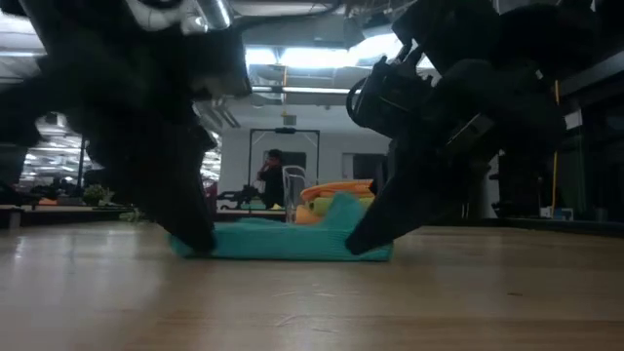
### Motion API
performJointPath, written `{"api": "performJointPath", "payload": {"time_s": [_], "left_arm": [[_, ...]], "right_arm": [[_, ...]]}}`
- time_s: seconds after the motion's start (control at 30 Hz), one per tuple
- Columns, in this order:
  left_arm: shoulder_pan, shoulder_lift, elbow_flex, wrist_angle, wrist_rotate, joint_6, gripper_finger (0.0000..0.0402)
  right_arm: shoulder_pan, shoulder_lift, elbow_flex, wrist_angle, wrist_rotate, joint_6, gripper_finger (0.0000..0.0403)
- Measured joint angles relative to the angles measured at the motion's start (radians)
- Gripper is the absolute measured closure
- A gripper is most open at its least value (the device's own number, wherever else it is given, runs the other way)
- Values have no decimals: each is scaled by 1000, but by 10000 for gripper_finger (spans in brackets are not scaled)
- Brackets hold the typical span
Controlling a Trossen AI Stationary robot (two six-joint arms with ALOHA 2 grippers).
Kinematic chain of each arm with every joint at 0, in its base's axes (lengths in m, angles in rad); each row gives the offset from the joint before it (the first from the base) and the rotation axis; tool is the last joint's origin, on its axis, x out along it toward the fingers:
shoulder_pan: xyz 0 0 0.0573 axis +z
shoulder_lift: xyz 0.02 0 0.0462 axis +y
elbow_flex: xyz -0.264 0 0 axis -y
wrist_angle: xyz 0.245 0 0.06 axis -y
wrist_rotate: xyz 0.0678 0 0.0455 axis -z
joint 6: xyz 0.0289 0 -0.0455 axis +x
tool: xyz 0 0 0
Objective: Fold microfiber towels
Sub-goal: Fold the blue microfiber cloth
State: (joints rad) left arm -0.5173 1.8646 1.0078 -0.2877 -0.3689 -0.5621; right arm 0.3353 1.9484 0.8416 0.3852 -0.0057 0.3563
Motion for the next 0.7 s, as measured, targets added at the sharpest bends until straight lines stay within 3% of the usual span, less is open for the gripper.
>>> {"api": "performJointPath", "payload": {"time_s": [0.5,0.7], "left_arm": [[-11,-43,88,-2,122,-7,401],[-24,-44,155,-48,140,-4,401]], "right_arm": [[37,-63,35,-45,-47,164,397],[49,-79,114,-198,-44,145,397]]}}
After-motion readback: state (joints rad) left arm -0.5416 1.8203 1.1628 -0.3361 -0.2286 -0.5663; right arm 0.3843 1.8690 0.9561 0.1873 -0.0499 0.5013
